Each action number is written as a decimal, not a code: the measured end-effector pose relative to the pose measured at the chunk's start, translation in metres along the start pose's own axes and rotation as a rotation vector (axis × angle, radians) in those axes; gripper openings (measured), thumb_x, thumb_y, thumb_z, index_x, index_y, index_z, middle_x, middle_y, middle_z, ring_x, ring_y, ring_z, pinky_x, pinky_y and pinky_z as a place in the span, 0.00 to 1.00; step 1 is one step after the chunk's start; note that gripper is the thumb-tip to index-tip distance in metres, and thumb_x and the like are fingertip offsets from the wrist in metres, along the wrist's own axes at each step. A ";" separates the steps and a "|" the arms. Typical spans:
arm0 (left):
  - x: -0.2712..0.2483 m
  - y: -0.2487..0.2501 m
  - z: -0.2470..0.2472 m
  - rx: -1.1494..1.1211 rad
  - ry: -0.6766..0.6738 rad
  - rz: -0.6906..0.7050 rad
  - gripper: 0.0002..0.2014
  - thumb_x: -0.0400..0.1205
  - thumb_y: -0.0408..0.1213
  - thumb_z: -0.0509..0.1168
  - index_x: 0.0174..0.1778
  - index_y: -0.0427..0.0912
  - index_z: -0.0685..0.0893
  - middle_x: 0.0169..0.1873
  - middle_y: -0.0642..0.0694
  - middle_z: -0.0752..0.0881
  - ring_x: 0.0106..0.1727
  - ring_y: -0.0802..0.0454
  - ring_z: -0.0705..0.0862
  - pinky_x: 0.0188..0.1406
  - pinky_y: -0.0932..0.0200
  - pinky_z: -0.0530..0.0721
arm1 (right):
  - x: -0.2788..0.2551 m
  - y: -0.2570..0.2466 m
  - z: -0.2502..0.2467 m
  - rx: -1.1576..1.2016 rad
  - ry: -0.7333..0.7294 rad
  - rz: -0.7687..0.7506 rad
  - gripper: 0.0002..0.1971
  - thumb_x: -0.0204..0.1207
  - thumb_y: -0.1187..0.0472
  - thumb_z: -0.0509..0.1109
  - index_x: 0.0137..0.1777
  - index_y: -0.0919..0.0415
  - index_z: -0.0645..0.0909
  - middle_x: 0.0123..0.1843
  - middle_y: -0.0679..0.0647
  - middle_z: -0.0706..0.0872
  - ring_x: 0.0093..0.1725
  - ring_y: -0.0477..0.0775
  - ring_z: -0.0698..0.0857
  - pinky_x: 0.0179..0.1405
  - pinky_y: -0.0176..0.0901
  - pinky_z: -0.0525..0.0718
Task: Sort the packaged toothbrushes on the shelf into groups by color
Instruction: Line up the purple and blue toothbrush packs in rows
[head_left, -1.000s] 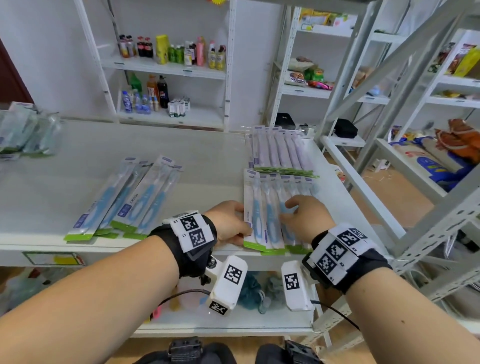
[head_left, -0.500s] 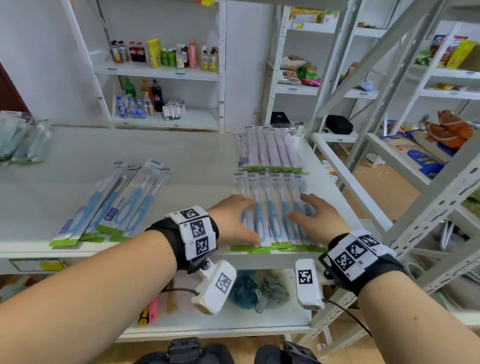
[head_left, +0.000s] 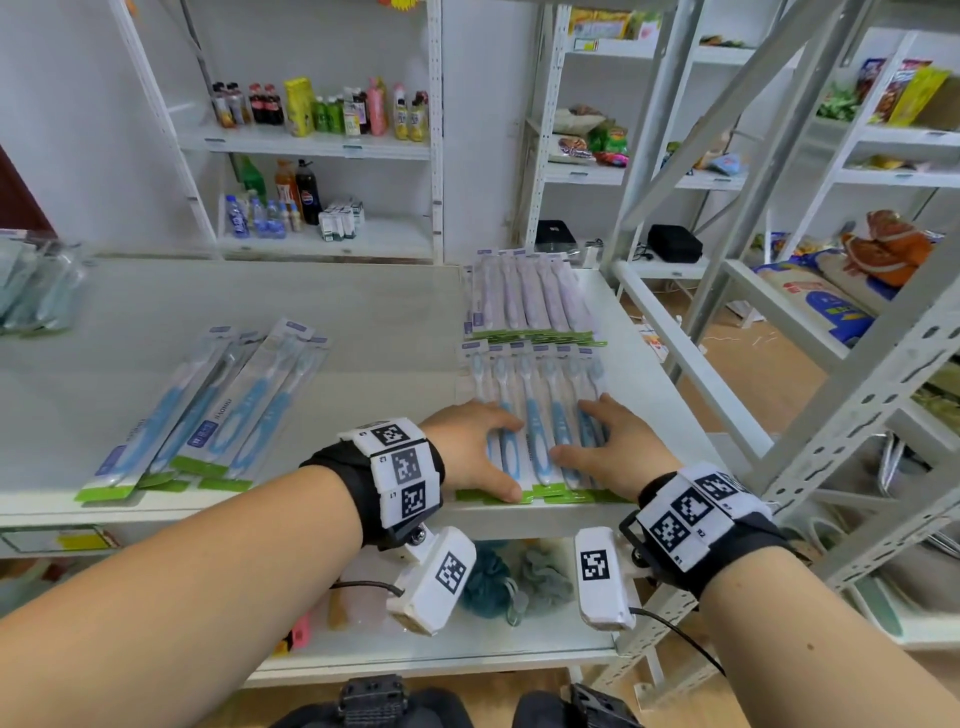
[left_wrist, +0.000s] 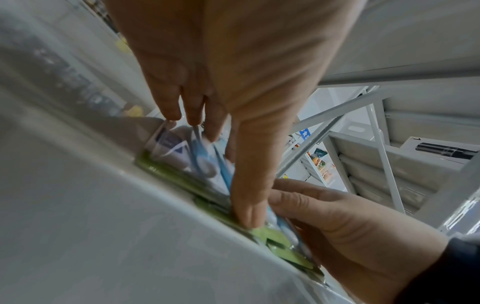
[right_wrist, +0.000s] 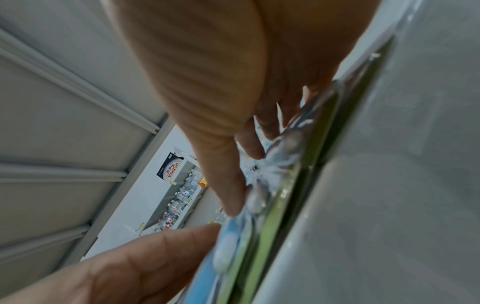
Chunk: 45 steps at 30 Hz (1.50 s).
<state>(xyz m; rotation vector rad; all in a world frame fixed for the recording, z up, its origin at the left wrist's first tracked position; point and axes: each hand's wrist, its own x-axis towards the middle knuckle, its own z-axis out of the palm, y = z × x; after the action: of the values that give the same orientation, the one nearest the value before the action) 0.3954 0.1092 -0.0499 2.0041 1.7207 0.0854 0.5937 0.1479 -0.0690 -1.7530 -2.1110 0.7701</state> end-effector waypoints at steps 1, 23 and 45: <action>0.000 0.001 0.000 -0.003 0.002 -0.002 0.43 0.67 0.57 0.76 0.78 0.56 0.65 0.79 0.51 0.63 0.77 0.50 0.66 0.72 0.58 0.65 | 0.000 0.000 -0.001 0.005 -0.002 0.003 0.43 0.67 0.43 0.76 0.80 0.53 0.63 0.83 0.54 0.58 0.78 0.54 0.66 0.77 0.47 0.65; 0.006 0.011 0.001 -0.078 0.050 0.035 0.42 0.69 0.54 0.76 0.78 0.53 0.66 0.79 0.51 0.63 0.78 0.51 0.64 0.74 0.58 0.63 | 0.002 -0.001 -0.012 0.061 0.032 0.059 0.42 0.65 0.45 0.79 0.78 0.53 0.65 0.82 0.53 0.62 0.77 0.54 0.67 0.73 0.46 0.66; -0.132 -0.213 -0.062 -0.543 0.711 -0.510 0.22 0.73 0.33 0.72 0.64 0.41 0.82 0.63 0.42 0.82 0.60 0.49 0.81 0.53 0.65 0.73 | 0.005 -0.222 0.102 0.171 -0.245 -0.201 0.28 0.70 0.47 0.76 0.69 0.55 0.77 0.66 0.53 0.80 0.59 0.50 0.79 0.54 0.37 0.72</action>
<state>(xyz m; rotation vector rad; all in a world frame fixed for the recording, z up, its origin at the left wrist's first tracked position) 0.1528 0.0225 -0.0463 1.1498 2.2496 1.0647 0.3571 0.1053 -0.0263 -1.3948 -2.2539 1.1168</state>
